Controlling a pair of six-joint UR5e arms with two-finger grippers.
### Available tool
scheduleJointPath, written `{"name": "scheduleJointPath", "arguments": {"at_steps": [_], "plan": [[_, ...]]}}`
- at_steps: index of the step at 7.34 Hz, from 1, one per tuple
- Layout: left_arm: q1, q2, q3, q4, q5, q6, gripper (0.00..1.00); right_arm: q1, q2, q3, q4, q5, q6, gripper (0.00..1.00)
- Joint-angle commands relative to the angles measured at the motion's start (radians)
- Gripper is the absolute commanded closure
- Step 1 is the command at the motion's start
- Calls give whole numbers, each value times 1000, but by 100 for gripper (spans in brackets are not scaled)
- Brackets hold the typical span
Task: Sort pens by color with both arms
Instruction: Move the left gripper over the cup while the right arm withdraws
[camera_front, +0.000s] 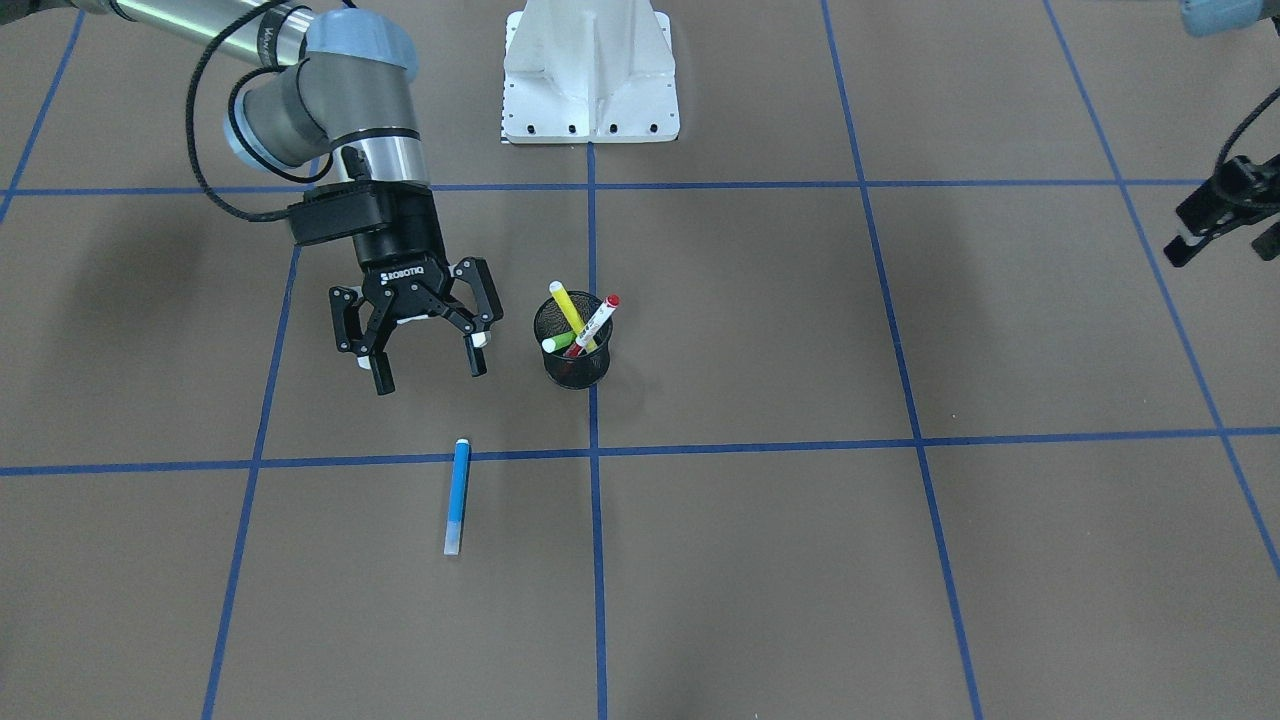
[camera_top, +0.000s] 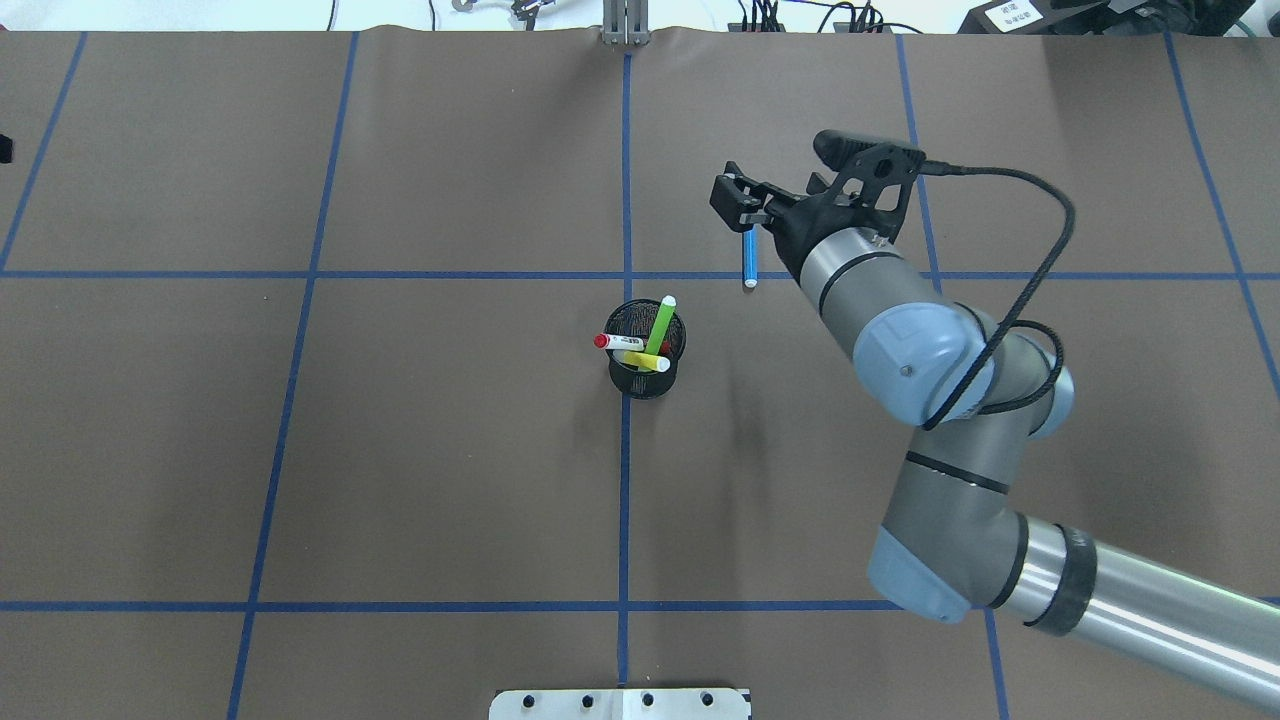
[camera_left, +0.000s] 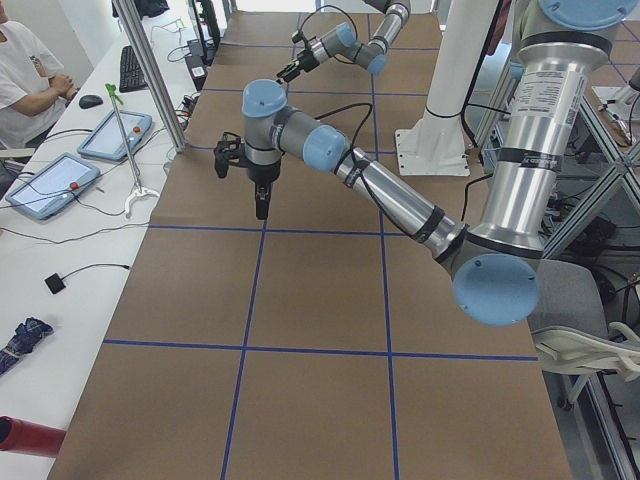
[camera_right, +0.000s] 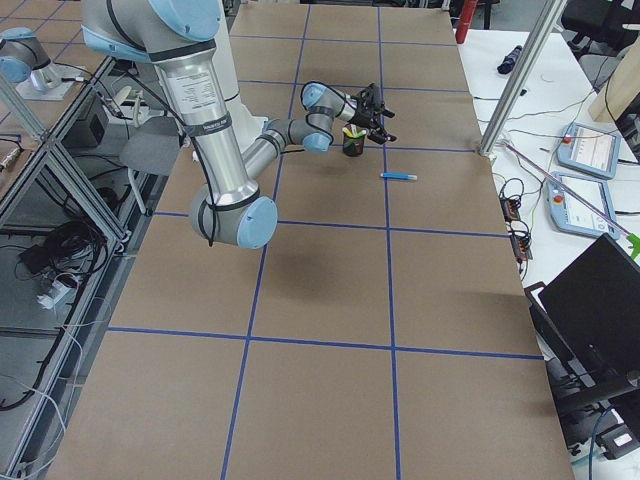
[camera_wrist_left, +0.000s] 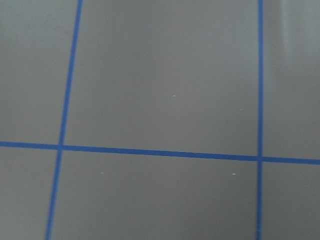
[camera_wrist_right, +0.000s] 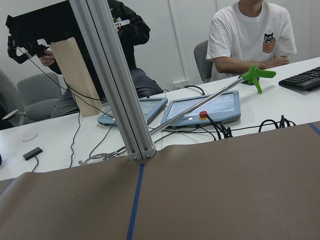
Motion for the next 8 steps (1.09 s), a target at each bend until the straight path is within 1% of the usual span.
{"name": "scheduleJointPath", "arguments": {"at_steps": [1,2,3,4,5,6,7,8], "plan": [[238,-173,-2,-8,9,-363,0,149,-39,142,-191,336,-1,1],[320,-221,15,-72,12,-452,0,294,-33,171,-306,616,-3,1],[377,-264,71,-189,25,-531,0,432,-36,167,-365,842,-60,1],[444,-293,117,-278,98,-562,0,470,-73,171,-373,902,-138,1],[507,-331,168,-310,123,-574,0,475,-125,167,-375,957,-177,1],[529,-367,189,-324,187,-662,0,498,-195,165,-375,1008,-276,1],[607,-368,206,-394,287,-704,0,524,-256,158,-376,1045,-432,1],[632,-376,234,-428,308,-708,1,529,-277,138,-375,1051,-476,1]]}}
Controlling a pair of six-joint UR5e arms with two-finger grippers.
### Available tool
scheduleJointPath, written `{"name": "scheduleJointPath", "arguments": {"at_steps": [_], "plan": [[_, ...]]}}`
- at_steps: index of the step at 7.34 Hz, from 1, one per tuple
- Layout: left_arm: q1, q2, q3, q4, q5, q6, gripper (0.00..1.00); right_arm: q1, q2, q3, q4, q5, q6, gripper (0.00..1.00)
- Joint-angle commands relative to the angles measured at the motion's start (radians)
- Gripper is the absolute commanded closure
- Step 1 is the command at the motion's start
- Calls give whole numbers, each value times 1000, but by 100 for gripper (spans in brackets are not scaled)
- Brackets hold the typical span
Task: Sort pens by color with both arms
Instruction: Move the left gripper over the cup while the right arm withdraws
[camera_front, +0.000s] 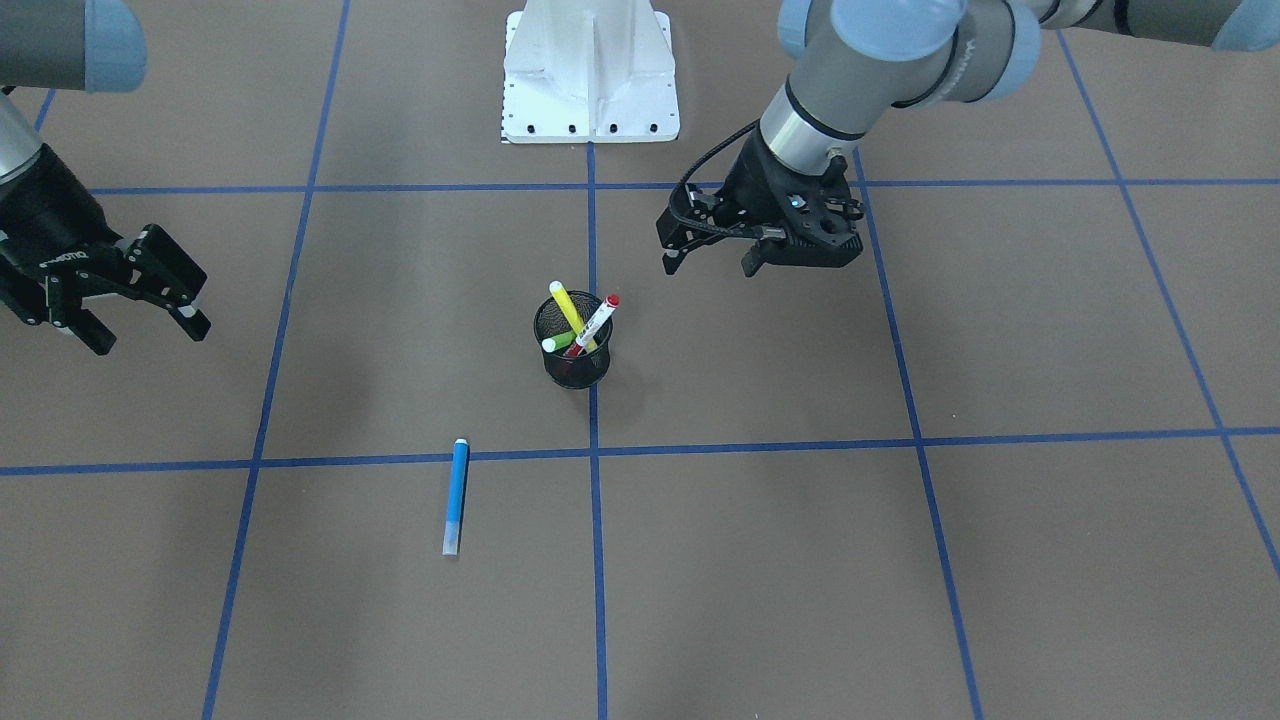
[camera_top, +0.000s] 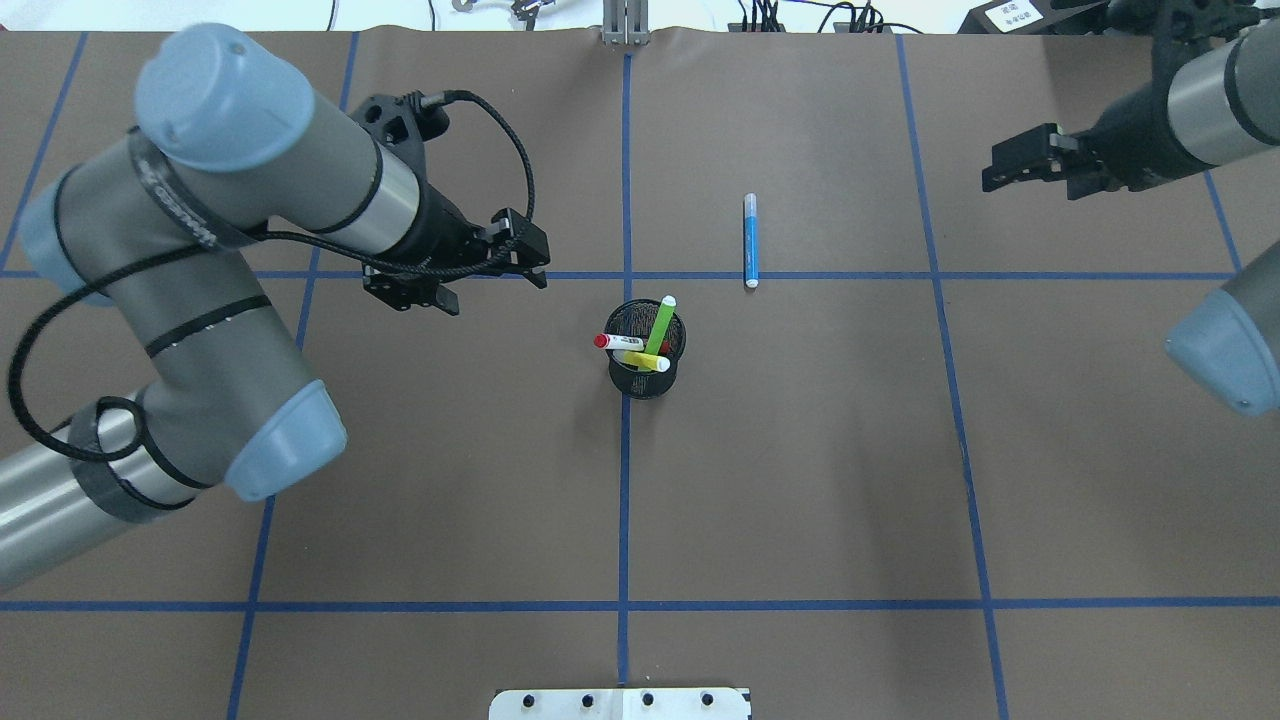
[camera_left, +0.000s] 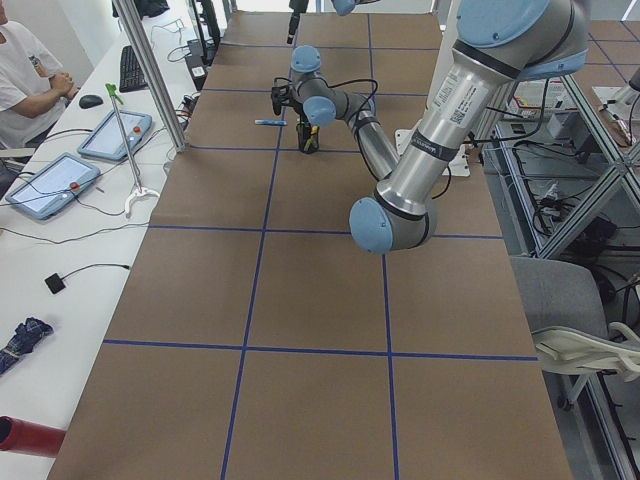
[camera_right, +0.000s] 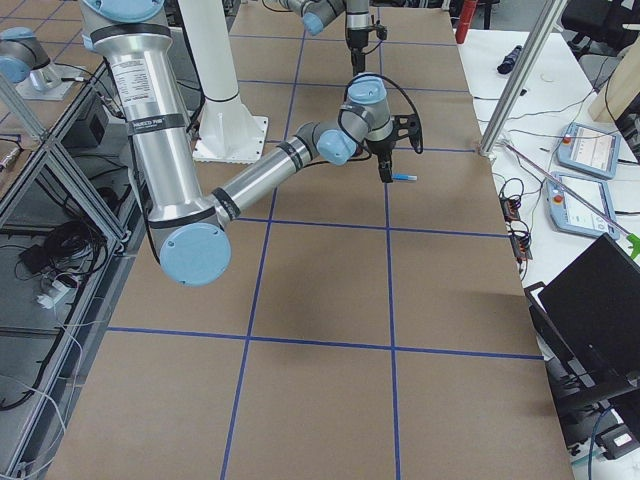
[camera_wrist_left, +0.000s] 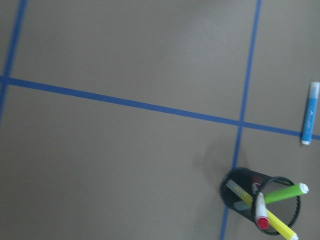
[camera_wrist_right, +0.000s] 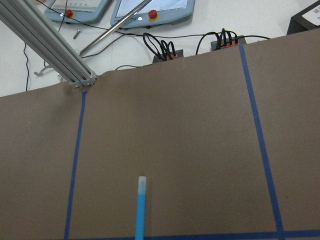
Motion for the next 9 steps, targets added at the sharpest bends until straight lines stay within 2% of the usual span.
{"name": "scheduleJointPath", "arguments": {"at_steps": [1,3,6,9], "plan": [[74,-37,92,-121,63,-38,2,15,-47,-36,1,28,-102,1],[83,-69,173,-182,65,-73,9,15,-55,-38,3,22,-102,1],[97,-89,203,-195,65,-75,23,15,-58,-38,6,22,-104,1],[111,-97,223,-207,67,-78,28,18,-60,-38,8,22,-104,1]]}}
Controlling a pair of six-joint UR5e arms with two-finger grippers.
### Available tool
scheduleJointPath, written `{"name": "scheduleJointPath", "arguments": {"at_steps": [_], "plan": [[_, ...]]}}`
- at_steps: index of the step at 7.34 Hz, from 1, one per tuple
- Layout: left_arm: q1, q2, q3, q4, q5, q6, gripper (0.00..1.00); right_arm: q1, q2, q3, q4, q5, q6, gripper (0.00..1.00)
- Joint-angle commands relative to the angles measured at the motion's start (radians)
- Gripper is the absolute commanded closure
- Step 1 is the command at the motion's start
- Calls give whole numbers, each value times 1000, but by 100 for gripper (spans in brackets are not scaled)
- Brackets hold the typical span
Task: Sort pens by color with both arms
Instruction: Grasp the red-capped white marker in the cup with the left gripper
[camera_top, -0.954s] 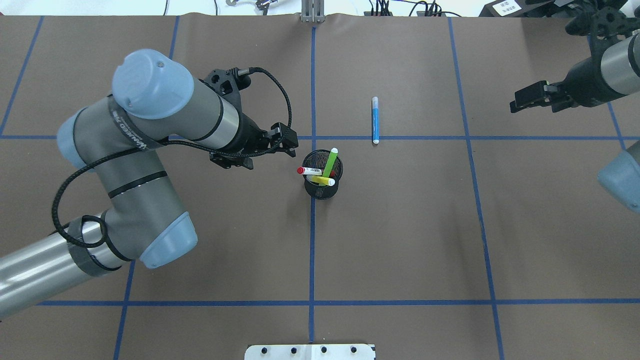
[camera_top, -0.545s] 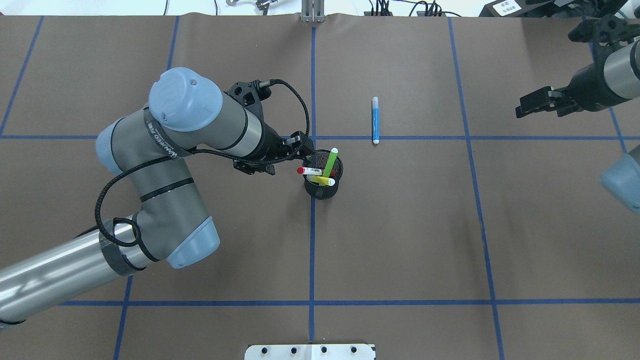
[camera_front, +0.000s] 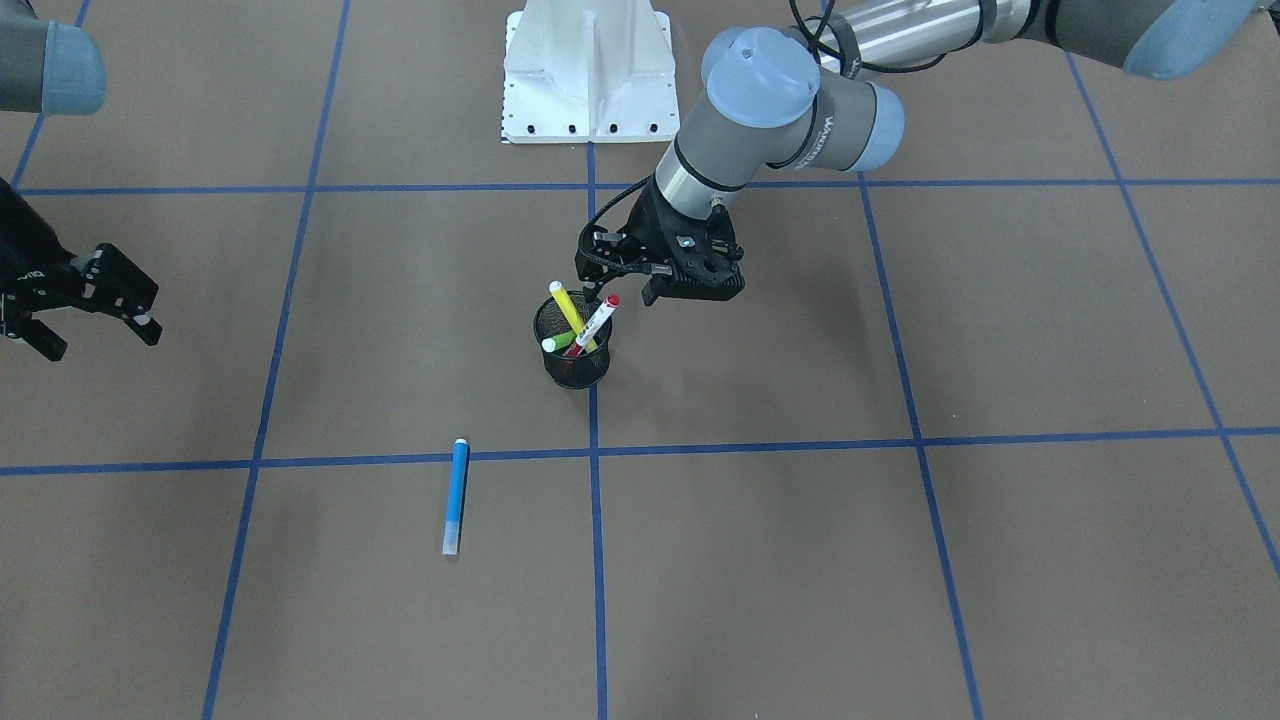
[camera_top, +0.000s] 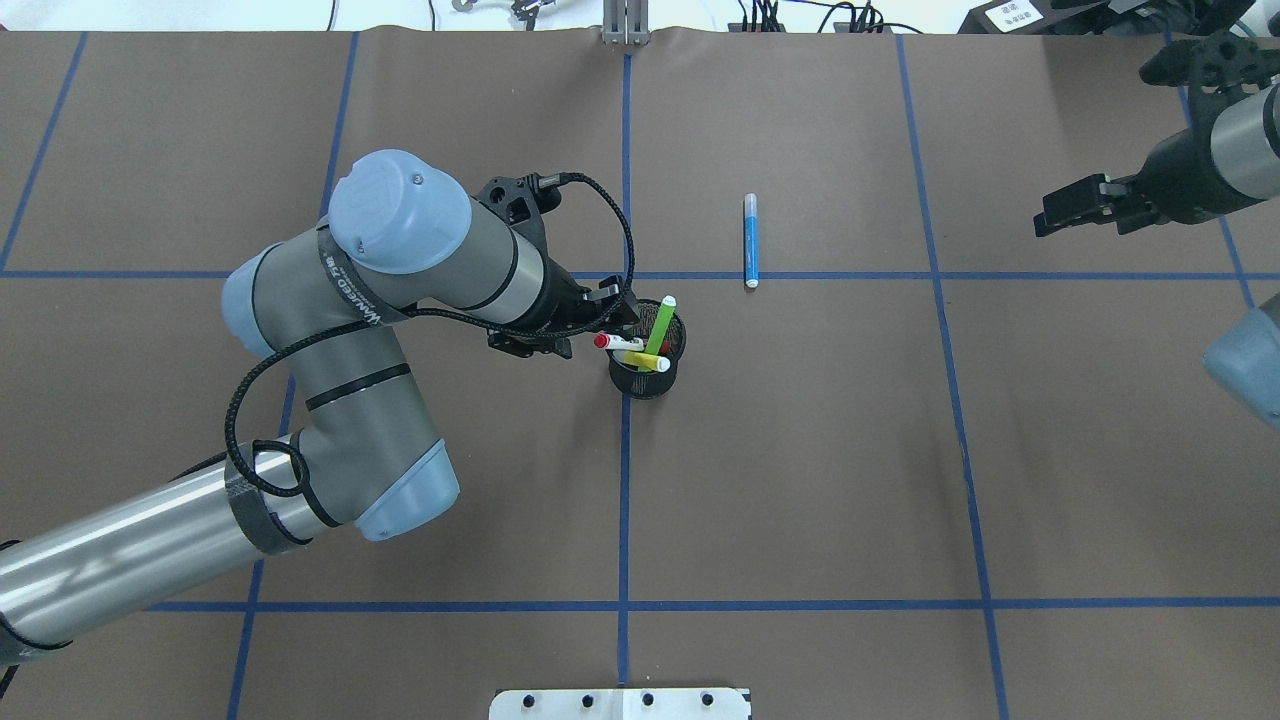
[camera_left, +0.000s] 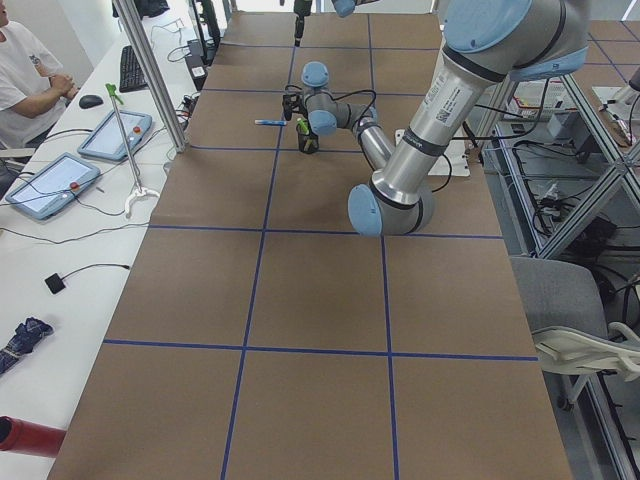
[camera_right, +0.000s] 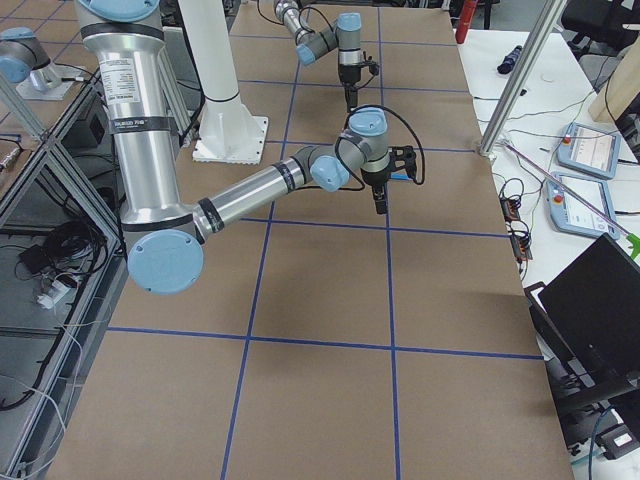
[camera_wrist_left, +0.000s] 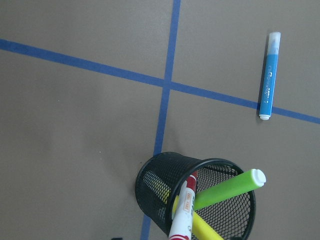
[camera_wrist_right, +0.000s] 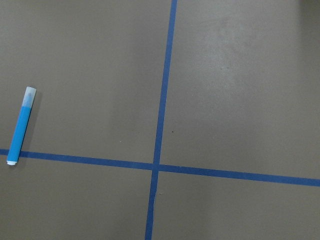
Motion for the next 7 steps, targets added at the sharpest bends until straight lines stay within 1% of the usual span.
{"name": "scheduleJointPath", "arguments": {"at_steps": [1,2,3,4,6,7], "plan": [[7,-13,24,-8,1,-2,30,1,-1,1,2,0,0,1],[9,-13,27,-8,1,-2,39,1,0,1,2,-2,0,1],[9,-13,27,-8,0,-2,58,2,-1,1,2,-2,-2,1],[9,-13,27,-8,1,-2,79,10,-12,1,2,-3,-44,1],[9,-13,26,-8,1,-2,100,27,-15,1,2,3,-71,1],[9,-15,24,-8,1,-2,100,30,-14,1,0,3,-71,1]]}}
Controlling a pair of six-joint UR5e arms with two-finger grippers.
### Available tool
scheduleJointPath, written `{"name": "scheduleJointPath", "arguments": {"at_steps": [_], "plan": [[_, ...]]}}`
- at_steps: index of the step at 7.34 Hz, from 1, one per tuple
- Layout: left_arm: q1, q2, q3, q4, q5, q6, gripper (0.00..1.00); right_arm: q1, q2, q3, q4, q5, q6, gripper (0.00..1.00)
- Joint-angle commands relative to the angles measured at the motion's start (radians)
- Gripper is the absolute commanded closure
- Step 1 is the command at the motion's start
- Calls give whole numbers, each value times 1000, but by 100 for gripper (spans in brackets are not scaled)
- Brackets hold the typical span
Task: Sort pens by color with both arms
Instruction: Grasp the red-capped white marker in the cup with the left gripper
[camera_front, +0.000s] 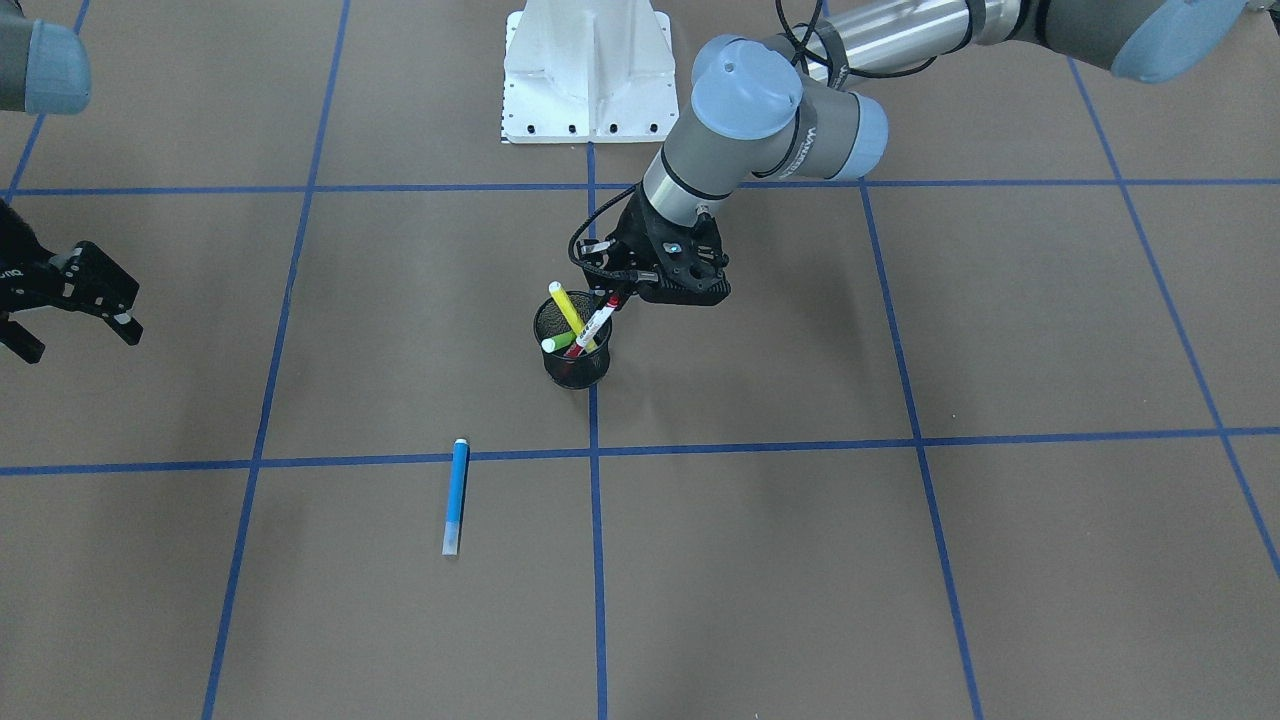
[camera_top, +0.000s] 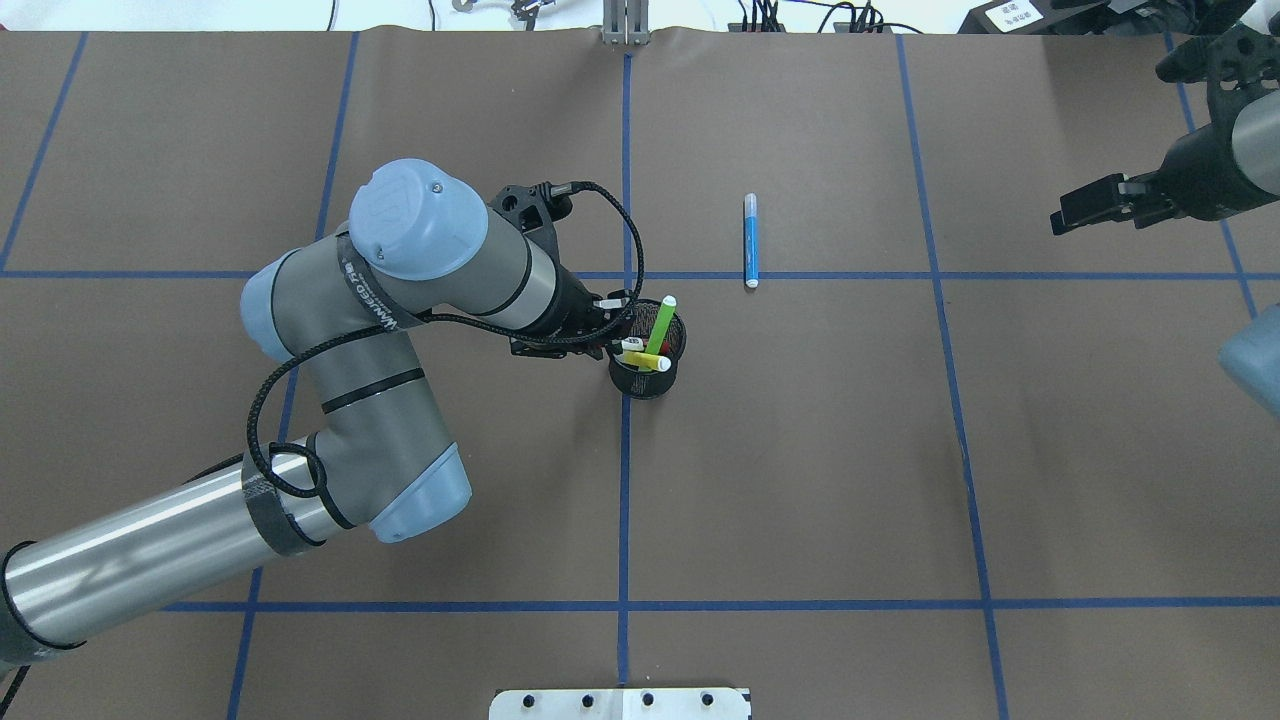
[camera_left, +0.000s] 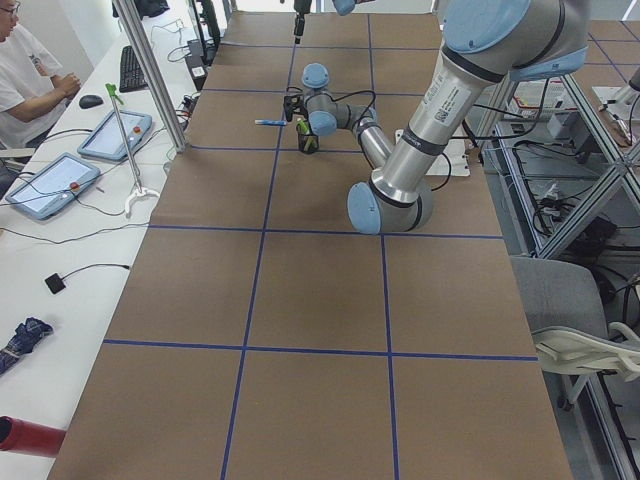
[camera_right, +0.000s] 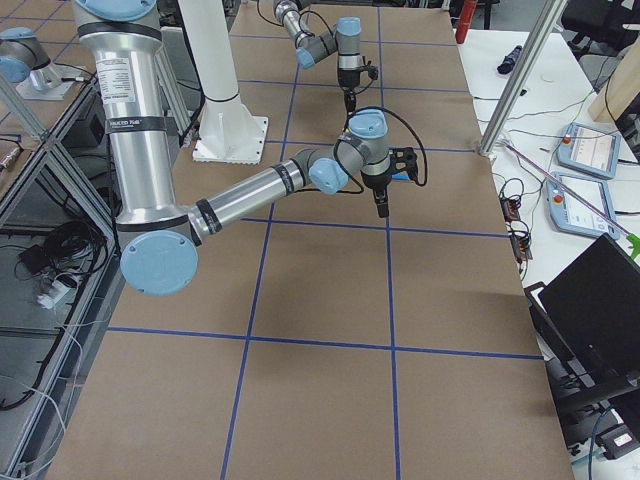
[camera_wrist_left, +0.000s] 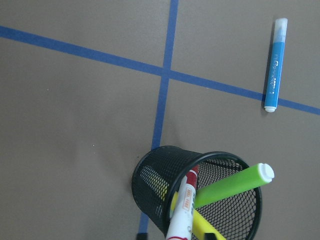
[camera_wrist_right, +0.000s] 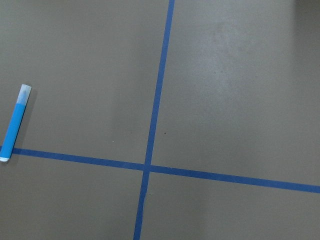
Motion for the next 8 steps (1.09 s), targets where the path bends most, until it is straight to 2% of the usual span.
{"name": "scheduleJointPath", "arguments": {"at_steps": [1,6,8], "plan": [[-2,0,-6,-2,0,0,100,8,0,0,-1,1,-5,1],[-26,17,-184,40,-1,-49,100,6,5,2,-1,-8,-4,1],[-79,23,-303,168,2,-49,100,8,5,6,-1,-10,-4,1]]}}
